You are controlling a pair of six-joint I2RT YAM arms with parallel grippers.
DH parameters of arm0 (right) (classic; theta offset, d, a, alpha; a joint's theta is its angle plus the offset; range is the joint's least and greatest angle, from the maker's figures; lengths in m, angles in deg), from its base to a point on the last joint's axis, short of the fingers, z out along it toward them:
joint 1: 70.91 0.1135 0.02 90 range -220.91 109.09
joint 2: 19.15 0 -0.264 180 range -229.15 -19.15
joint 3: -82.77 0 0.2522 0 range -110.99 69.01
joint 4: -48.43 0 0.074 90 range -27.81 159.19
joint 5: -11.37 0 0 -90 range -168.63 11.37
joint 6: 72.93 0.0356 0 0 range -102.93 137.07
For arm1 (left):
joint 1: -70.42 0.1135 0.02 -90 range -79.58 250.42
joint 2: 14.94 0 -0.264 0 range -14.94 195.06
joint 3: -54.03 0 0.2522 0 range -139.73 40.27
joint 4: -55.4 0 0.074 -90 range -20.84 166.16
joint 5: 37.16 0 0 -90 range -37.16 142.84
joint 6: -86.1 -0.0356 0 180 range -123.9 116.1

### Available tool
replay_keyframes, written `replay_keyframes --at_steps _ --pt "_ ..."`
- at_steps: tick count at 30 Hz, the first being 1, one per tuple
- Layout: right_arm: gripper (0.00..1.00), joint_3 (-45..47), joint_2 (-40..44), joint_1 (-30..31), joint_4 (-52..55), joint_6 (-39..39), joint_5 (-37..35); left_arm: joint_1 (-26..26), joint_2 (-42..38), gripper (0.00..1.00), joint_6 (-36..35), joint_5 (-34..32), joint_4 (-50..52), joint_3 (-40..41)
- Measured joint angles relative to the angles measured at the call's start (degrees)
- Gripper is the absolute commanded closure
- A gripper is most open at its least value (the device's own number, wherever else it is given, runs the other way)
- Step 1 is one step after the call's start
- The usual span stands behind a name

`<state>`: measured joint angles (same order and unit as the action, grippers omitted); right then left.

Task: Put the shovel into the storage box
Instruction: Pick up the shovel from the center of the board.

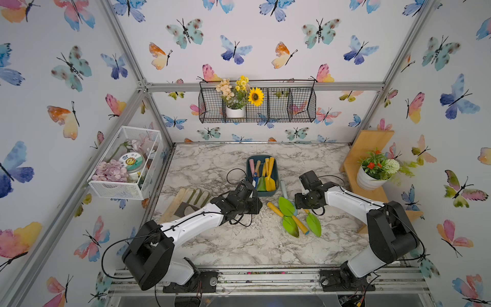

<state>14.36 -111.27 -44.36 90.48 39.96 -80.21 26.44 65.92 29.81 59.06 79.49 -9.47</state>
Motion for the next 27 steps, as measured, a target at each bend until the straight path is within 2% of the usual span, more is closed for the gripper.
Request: replay_keyframes --at_steps 19,27 --pt "0.46 0.9 -1.9 0.0 -0.4 0.0 -1.5 0.0 1.0 0.64 0.3 0.6 -0.9 0.0" --pt "0.56 1.3 -3.0 0.0 -0.6 0.0 -2.4 0.0 1.1 0.64 1.0 0.7 -1.5 0.3"
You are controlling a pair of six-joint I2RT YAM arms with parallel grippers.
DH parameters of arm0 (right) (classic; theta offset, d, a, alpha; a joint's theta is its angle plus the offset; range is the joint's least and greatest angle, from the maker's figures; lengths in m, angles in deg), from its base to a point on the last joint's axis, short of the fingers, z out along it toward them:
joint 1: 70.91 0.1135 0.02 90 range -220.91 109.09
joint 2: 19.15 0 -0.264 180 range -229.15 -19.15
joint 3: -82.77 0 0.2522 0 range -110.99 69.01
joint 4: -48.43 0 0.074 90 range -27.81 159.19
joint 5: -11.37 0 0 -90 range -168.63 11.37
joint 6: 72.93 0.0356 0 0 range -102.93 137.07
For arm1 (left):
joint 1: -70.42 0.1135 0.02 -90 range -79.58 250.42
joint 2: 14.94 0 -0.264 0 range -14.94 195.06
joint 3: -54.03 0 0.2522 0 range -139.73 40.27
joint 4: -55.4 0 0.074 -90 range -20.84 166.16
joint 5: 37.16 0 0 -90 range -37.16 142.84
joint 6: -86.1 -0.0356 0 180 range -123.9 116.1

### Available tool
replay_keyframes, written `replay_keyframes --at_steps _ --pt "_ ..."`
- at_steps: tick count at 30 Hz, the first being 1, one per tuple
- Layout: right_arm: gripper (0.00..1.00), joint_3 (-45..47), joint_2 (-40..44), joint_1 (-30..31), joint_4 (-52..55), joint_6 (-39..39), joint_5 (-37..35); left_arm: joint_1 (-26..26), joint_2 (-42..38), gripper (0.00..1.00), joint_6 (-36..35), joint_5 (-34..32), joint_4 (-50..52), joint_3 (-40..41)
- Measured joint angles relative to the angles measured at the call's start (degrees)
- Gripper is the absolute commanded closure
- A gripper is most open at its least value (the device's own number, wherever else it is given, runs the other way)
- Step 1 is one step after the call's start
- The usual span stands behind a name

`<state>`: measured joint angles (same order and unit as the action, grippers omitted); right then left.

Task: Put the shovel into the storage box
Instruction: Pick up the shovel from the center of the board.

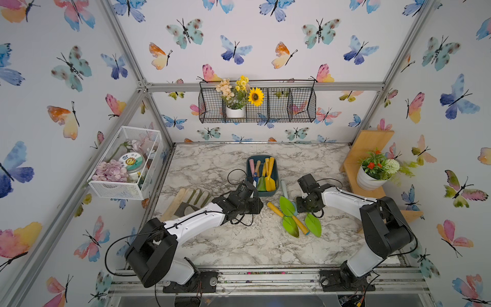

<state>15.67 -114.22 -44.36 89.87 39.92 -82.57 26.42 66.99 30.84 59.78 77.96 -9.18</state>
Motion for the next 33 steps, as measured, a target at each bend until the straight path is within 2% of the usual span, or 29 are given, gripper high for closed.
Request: replay_keyframes --at_steps 11,24,33 --pt "0.77 0.0 0.0 0.0 0.1 -0.7 -2.1 0.0 0.0 0.64 0.5 0.4 -0.4 0.8" --pt "0.81 -5.0 2.0 0.0 2.8 -2.1 -4.6 0.1 0.0 0.64 0.9 0.4 -0.3 0.8" --pt "0.82 -11.7 3.6 0.0 5.0 -3.0 -5.0 3.5 -2.5 0.64 2.5 0.4 1.0 1.0"
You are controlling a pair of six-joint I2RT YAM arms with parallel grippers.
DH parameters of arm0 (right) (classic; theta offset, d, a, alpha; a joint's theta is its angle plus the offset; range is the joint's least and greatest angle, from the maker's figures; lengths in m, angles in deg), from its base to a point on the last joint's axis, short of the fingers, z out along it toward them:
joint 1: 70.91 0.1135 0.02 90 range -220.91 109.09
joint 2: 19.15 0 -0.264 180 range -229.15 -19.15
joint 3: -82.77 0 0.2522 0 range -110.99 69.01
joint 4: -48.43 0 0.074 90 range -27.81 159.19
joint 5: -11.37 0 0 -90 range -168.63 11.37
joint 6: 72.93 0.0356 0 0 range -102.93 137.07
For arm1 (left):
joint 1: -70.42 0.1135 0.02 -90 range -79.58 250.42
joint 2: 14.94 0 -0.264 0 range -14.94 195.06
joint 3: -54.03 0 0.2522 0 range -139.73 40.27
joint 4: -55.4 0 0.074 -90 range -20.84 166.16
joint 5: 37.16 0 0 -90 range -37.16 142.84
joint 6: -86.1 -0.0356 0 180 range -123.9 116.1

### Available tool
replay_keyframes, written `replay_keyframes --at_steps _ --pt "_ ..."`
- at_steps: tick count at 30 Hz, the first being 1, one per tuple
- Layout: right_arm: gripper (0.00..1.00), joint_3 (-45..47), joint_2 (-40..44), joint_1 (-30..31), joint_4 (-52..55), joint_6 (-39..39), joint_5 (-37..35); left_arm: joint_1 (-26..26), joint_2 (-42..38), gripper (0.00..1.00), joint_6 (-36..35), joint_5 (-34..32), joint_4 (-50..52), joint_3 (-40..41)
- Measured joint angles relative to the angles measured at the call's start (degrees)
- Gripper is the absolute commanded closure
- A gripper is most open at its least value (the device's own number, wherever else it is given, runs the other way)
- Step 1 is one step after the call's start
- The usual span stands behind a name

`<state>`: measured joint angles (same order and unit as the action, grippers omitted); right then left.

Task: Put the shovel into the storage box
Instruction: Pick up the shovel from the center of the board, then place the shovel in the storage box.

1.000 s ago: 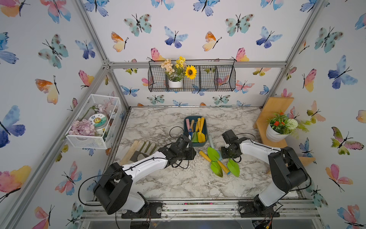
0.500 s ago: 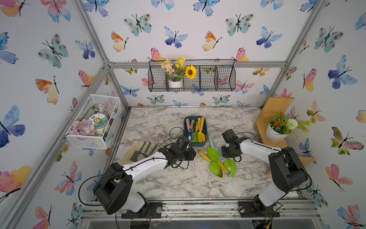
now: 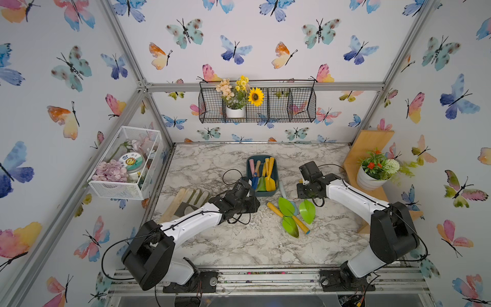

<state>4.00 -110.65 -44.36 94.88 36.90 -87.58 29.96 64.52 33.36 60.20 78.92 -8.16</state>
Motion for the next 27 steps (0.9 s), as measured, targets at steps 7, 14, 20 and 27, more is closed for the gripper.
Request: replay_keyframes --at_steps 7,14,20,27 --pt "0.82 -6.0 0.0 0.0 0.1 0.0 1.4 3.9 -3.6 0.64 0.8 0.0 1.0 1.7" --pt "0.82 -13.5 -3.3 0.0 -0.1 0.6 6.2 5.6 -5.6 0.64 1.3 0.0 1.7 2.2" --pt "0.82 -22.1 -10.0 0.0 -0.7 2.6 10.8 5.9 -6.3 0.64 1.6 0.0 2.0 2.7" --pt "0.82 -32.0 -18.7 0.8 -1.6 5.4 14.6 5.9 -8.2 0.64 2.1 0.0 2.6 4.7"
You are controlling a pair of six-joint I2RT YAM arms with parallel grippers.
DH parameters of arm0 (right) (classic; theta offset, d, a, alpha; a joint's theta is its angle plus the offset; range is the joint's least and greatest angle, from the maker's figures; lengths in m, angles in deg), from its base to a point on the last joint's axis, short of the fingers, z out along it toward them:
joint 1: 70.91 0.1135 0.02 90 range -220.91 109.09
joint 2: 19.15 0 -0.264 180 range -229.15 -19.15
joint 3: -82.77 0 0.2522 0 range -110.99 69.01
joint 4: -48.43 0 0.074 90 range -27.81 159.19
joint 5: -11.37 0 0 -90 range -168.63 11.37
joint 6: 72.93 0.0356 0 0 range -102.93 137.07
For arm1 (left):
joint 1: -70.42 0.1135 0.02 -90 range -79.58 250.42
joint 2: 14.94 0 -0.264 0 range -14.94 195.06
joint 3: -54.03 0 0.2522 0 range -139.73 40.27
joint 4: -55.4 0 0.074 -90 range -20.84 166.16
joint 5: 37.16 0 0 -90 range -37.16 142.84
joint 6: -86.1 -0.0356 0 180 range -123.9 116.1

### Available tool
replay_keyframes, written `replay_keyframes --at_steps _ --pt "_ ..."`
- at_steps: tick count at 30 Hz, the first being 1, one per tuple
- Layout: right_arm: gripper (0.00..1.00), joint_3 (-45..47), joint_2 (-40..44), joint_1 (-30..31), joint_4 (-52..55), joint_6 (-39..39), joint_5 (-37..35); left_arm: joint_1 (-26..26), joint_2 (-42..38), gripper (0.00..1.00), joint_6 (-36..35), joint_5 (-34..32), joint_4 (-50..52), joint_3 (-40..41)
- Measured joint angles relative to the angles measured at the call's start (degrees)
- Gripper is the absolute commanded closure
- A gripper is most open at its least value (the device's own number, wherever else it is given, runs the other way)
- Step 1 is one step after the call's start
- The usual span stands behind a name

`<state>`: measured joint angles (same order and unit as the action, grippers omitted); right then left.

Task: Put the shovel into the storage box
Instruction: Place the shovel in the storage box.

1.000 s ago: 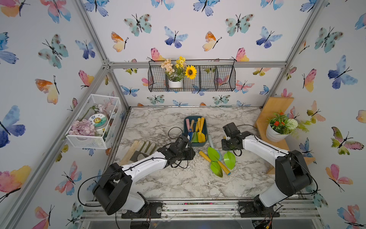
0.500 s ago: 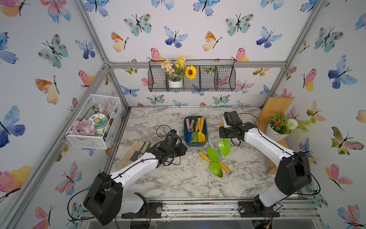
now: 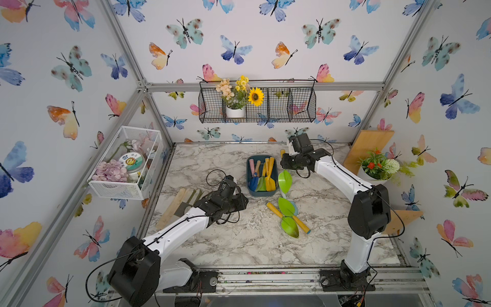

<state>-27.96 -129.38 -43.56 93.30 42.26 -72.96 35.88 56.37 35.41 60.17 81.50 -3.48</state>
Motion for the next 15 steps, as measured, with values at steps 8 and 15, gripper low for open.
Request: replay_keyframes --at_steps 8,15 --pt "0.82 -9.5 -8.7 1.2 -0.3 2.9 2.6 0.1 -1.6 0.64 0.7 0.0 0.8 1.3" --pt "0.82 -14.0 -14.1 2.3 -0.2 3.9 2.7 0.1 -2.3 0.64 0.9 0.0 0.8 2.0"
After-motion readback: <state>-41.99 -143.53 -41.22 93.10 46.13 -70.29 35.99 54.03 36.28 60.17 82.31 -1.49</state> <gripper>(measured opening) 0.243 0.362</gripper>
